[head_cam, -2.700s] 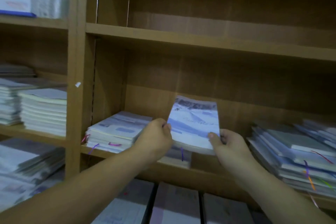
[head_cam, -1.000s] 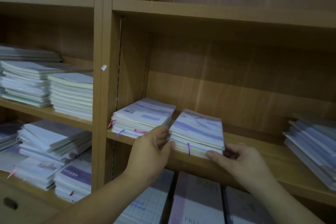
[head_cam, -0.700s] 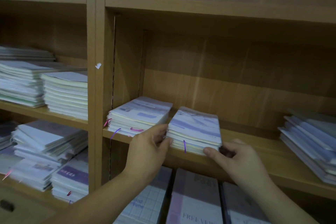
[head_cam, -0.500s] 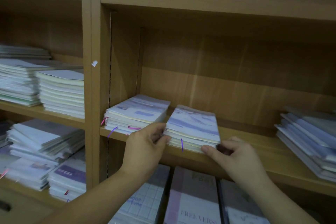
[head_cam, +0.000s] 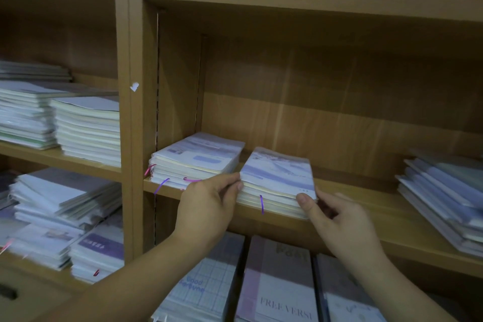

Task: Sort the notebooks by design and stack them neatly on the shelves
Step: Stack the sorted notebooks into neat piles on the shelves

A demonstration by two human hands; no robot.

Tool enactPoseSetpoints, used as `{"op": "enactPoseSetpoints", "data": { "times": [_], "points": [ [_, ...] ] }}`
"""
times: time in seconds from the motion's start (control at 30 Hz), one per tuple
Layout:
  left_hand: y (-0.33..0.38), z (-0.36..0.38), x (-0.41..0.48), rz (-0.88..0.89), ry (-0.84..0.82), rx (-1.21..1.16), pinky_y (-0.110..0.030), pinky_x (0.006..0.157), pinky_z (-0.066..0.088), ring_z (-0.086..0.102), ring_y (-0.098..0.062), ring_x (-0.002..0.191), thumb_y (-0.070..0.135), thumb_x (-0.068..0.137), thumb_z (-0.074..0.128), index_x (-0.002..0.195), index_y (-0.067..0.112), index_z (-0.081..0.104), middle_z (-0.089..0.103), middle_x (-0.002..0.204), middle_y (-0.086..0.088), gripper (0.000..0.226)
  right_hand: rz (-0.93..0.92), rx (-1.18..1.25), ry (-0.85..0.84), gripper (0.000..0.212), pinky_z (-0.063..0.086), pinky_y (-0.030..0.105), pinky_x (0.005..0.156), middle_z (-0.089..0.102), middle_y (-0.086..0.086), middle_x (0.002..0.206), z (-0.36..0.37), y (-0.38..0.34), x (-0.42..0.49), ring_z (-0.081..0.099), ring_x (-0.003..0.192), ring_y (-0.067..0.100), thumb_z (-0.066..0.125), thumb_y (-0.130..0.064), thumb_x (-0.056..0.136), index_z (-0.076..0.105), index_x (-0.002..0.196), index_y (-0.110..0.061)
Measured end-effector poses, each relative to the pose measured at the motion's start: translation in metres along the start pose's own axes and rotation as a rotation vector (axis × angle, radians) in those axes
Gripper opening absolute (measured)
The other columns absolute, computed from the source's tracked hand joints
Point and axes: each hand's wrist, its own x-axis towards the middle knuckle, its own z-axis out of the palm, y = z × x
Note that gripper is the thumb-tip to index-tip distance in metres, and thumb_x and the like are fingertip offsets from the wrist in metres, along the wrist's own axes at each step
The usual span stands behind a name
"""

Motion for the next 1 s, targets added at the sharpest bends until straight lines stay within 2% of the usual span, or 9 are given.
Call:
{"op": "enactPoseSetpoints", "data": {
  "times": [0.33, 0.4, 0.53, 0.6, 0.67, 0.77, 0.83, 0.9, 1.0],
  "points": [
    [-0.003, 0.002, 0.0, 0.025, 0.0, 0.022, -0.015, 0.089, 0.054, 0.068, 0.003, 0.095, 0.031, 0.094, 0.071, 0.117, 0.026, 0.077, 0.077, 0.1, 0.015, 0.024, 0.013, -0.015, 0.013, 0.052, 0.037, 0.013, 0.057, 0.054, -0.003, 0.069, 0.002, 0.009, 0.001, 0.057, 0.072, 0.008, 0.066, -0.065, 0.08, 0.08, 0.11, -0.025],
    [-0.001, 0.001, 0.0, 0.013, -0.014, 0.017, -0.012, 0.087, 0.052, 0.067, 0.003, 0.096, 0.029, 0.095, 0.07, 0.118, 0.026, 0.076, 0.077, 0.099, 0.017, 0.024, 0.013, -0.021, 0.02, 0.053, 0.038, 0.013, 0.058, 0.054, -0.003, 0.07, 0.003, 0.007, 0.0, 0.058, 0.072, 0.008, 0.064, -0.067, 0.078, 0.08, 0.106, -0.025],
    [0.002, -0.01, -0.015, 0.003, -0.087, -0.077, -0.01, 0.085, 0.052, 0.066, 0.011, 0.097, 0.015, 0.096, 0.067, 0.117, 0.029, 0.073, 0.069, 0.096, 0.038, 0.026, 0.03, 0.024, 0.026, 0.036, 0.042, 0.017, 0.061, 0.062, -0.003, 0.07, -0.003, 0.002, -0.003, 0.059, 0.071, 0.009, 0.064, -0.069, 0.072, 0.074, 0.072, -0.034],
    [-0.002, -0.02, -0.028, -0.001, -0.084, -0.081, -0.015, 0.083, 0.055, 0.068, 0.008, 0.096, 0.014, 0.095, 0.068, 0.112, 0.028, 0.073, 0.072, 0.097, 0.031, 0.022, 0.056, 0.072, 0.036, 0.026, 0.048, 0.02, 0.067, 0.07, -0.004, 0.076, -0.009, 0.004, -0.004, 0.063, 0.074, 0.008, 0.068, -0.064, 0.072, 0.073, 0.074, -0.039],
    [-0.008, -0.03, -0.04, 0.008, -0.066, -0.016, -0.025, 0.08, 0.058, 0.069, 0.003, 0.09, 0.018, 0.094, 0.069, 0.108, 0.027, 0.076, 0.074, 0.092, 0.023, 0.018, 0.076, 0.093, 0.011, 0.029, 0.05, 0.021, 0.071, 0.074, -0.007, 0.08, -0.014, 0.005, -0.006, 0.066, 0.077, 0.006, 0.07, -0.061, 0.073, 0.078, 0.083, -0.034],
    [-0.004, -0.04, -0.049, -0.042, -0.144, -0.02, -0.034, 0.07, 0.062, 0.069, -0.002, 0.079, 0.024, 0.093, 0.066, 0.1, 0.041, 0.074, 0.073, 0.084, 0.02, 0.02, 0.121, -0.01, -0.09, 0.032, 0.049, 0.018, 0.066, 0.075, -0.011, 0.078, -0.021, 0.003, -0.001, 0.067, 0.077, 0.0, 0.076, -0.053, 0.078, 0.081, 0.092, -0.026],
    [0.007, -0.041, -0.05, -0.063, -0.19, -0.046, -0.037, 0.068, 0.061, 0.068, -0.004, 0.075, 0.03, 0.092, 0.064, 0.098, 0.042, 0.073, 0.072, 0.082, 0.02, 0.017, 0.134, -0.1, -0.165, 0.028, 0.053, 0.027, 0.068, 0.075, -0.011, 0.077, -0.03, -0.005, 0.006, 0.069, 0.077, 0.002, 0.077, -0.05, 0.08, 0.081, 0.09, -0.024],
    [0.023, -0.035, -0.047, -0.025, -0.238, -0.041, -0.034, 0.069, 0.059, 0.067, -0.004, 0.075, 0.028, 0.093, 0.065, 0.097, 0.035, 0.076, 0.072, 0.08, 0.018, 0.013, 0.071, -0.22, -0.233, 0.028, 0.058, 0.037, 0.075, 0.076, -0.01, 0.077, -0.046, -0.019, 0.01, 0.069, 0.077, 0.003, 0.074, -0.052, 0.083, 0.08, 0.083, -0.024],
    [0.057, -0.009, -0.042, 0.024, -0.337, -0.055, -0.025, 0.072, 0.057, 0.067, -0.001, 0.079, 0.024, 0.095, 0.066, 0.097, 0.032, 0.077, 0.072, 0.081, 0.016, 0.013, -0.007, -0.476, -0.3, 0.033, 0.058, 0.031, 0.076, 0.074, -0.016, 0.089, -0.08, -0.038, 0.01, 0.065, 0.082, -0.001, 0.064, -0.061, 0.087, 0.076, 0.091, -0.032]
  ]
}}
